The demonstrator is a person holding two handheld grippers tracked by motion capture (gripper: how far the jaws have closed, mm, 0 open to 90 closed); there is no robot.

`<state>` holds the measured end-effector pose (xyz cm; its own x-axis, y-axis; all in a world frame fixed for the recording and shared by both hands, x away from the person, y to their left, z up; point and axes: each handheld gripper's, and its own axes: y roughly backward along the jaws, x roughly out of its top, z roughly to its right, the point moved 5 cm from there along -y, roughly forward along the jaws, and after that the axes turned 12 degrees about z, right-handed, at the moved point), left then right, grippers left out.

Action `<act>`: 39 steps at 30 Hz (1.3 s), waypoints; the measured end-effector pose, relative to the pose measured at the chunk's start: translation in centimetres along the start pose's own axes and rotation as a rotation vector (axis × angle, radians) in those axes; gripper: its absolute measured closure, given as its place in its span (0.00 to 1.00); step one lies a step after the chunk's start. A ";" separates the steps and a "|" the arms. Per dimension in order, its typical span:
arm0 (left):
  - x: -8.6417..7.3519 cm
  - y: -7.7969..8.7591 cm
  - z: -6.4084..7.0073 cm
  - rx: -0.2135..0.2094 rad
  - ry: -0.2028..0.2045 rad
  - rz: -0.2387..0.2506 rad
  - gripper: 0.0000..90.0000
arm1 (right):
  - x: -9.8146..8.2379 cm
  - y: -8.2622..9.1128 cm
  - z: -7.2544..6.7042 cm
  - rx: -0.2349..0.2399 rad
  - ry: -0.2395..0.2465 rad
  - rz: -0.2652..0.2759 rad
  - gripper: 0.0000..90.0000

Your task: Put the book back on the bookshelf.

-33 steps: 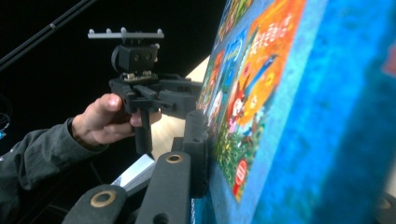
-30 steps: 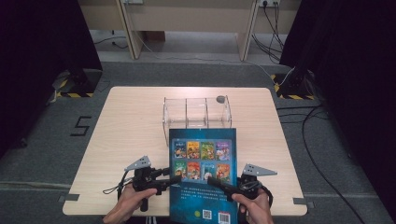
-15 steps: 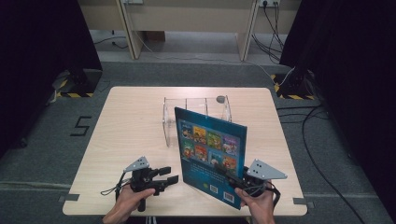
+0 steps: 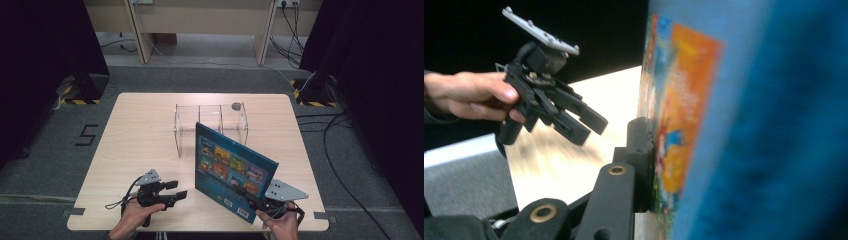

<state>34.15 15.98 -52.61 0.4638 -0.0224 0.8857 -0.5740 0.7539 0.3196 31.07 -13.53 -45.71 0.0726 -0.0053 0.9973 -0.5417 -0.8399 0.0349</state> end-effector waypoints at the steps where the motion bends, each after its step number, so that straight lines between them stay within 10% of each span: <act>1: 0.0 0.0 0.0 0.000 0.000 0.000 0.42 | 0.0 0.0 0.0 0.000 0.000 0.000 0.91; 11: -1.9 -0.1 -0.9 0.136 -0.269 -0.191 0.31 | -0.6 0.3 -0.4 0.000 -0.021 0.031 0.92; 39: -2.5 -0.6 -0.9 0.143 -0.289 -0.208 0.16 | -0.8 0.5 -1.1 -0.005 -0.012 0.027 0.91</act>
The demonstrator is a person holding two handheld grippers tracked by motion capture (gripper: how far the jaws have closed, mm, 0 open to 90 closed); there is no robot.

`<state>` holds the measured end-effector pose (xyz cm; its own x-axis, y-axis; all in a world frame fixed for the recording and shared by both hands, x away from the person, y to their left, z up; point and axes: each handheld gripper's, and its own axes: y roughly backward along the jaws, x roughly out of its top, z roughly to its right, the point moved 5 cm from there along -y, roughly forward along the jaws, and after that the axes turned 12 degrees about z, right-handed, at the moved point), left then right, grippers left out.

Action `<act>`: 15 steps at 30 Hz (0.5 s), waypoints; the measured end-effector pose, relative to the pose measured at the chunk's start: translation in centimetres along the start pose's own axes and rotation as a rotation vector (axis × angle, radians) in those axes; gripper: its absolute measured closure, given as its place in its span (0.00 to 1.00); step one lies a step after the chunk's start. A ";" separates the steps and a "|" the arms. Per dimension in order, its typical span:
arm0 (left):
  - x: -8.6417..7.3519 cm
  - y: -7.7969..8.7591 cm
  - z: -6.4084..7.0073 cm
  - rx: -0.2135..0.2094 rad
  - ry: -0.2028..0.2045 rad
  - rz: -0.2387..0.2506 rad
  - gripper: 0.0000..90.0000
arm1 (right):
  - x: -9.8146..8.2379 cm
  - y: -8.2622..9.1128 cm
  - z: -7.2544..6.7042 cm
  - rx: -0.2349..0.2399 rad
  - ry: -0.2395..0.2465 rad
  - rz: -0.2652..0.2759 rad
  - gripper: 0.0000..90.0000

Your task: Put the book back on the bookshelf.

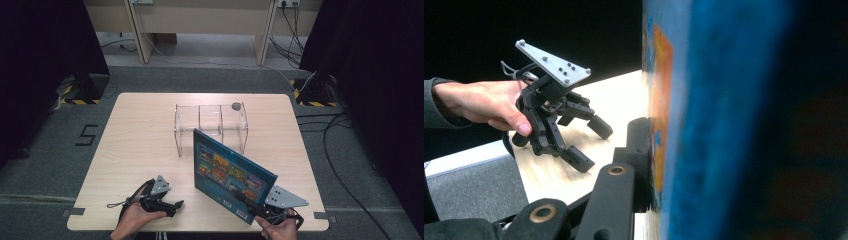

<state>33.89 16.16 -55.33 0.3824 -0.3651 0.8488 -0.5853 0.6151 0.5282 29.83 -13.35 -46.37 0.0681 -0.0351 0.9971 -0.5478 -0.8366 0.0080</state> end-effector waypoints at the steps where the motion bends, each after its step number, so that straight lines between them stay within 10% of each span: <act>1: 0.0 0.0 0.0 -0.001 0.000 0.001 0.16 | 0.0 0.0 0.0 0.002 0.003 -0.002 0.90; 15: 0.0 -0.1 0.1 -0.004 -0.004 0.004 0.16 | 0.3 -0.6 -0.1 -0.003 0.015 0.024 0.86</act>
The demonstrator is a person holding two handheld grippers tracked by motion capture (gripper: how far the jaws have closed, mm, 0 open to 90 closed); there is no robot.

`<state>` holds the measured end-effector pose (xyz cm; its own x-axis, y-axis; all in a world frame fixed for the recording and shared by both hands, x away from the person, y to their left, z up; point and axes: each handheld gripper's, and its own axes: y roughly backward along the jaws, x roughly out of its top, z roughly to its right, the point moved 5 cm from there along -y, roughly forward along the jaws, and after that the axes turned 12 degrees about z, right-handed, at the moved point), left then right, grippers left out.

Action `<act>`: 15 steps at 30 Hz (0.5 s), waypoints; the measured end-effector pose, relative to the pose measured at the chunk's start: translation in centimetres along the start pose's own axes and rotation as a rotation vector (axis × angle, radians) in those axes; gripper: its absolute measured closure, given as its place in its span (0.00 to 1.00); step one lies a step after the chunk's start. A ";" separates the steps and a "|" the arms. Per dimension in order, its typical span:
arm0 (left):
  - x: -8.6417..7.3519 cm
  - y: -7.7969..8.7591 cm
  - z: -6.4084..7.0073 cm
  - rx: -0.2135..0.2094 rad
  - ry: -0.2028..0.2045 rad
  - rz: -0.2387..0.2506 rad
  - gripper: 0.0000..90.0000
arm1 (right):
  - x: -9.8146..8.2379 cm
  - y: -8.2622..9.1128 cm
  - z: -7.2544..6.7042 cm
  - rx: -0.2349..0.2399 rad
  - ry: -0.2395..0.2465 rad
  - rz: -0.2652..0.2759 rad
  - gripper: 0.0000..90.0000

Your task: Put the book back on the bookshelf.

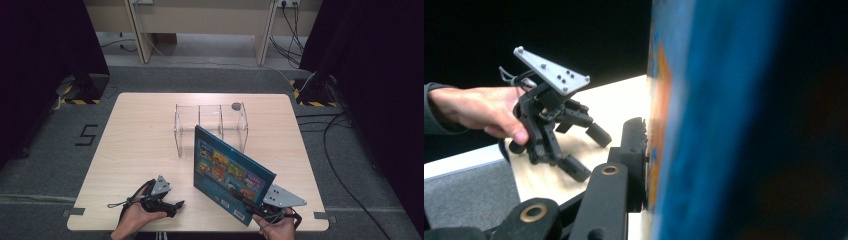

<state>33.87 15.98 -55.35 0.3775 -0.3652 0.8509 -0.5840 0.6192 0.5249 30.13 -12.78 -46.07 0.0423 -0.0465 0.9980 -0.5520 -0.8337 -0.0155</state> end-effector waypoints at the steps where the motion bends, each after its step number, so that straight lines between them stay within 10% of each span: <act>1: 0.0 0.0 0.0 0.000 0.000 0.000 0.16 | 0.1 -0.2 0.0 0.002 0.010 0.005 0.86; 5: 0.0 0.0 0.0 -0.002 -0.001 0.001 0.16 | 0.3 -0.9 -0.1 -0.027 0.056 -0.003 0.89; 15: 0.0 0.0 0.1 -0.004 -0.002 0.003 0.16 | 1.4 -1.6 -0.7 -0.079 -0.010 0.070 0.92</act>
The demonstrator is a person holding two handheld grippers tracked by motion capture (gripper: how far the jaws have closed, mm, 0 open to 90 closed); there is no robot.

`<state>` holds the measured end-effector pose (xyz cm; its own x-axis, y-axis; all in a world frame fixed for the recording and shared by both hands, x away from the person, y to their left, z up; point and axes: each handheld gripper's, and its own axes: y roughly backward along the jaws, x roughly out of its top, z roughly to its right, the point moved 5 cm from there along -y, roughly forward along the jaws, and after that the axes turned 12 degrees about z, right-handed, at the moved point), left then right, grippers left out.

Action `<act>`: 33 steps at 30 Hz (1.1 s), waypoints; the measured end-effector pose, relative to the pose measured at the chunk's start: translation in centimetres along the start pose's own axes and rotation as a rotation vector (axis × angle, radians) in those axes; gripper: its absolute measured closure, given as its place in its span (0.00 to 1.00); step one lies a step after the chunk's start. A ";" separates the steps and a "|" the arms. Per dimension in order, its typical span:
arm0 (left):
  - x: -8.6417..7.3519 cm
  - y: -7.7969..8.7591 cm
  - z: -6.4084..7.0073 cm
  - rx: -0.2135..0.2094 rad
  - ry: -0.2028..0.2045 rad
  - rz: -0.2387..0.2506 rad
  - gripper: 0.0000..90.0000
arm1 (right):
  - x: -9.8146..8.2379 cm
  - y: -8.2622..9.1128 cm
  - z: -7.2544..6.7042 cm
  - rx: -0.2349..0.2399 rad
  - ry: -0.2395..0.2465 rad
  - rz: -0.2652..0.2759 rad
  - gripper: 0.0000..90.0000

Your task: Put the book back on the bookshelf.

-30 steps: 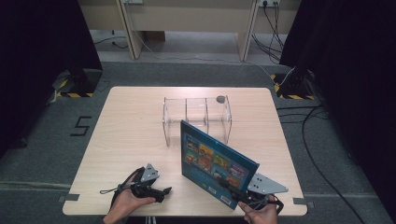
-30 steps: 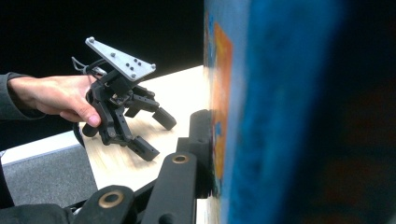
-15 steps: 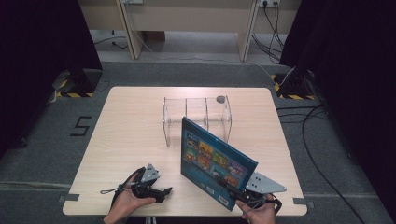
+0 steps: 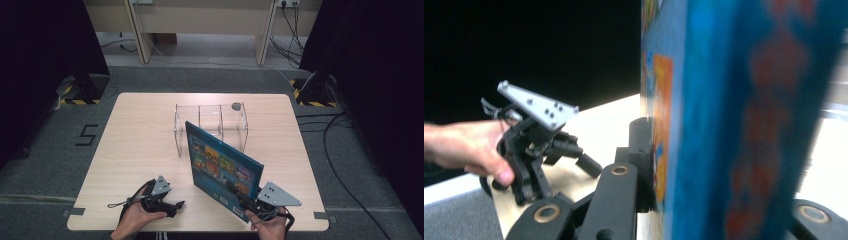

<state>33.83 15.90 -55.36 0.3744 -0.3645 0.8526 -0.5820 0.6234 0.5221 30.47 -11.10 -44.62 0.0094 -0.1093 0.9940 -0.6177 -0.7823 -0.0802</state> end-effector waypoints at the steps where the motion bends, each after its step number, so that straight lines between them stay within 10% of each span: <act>1: 0.0 0.0 0.0 -0.002 -0.001 0.000 0.16 | 0.4 0.1 0.3 -0.006 -0.005 0.011 0.92; 20: 0.0 -0.1 0.1 -0.005 -0.003 0.009 0.16 | 6.9 1.9 4.3 -0.212 0.111 0.096 0.92; 33: 0.0 -0.2 0.1 -0.012 -0.008 0.017 0.16 | 6.8 0.4 6.7 -0.298 0.108 0.100 0.92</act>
<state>33.91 15.74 -55.45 0.3590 -0.3595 0.8613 -0.5794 0.6376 0.5077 35.54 -16.23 -38.35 -0.1366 -0.0979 0.9858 -0.8143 -0.5555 -0.1681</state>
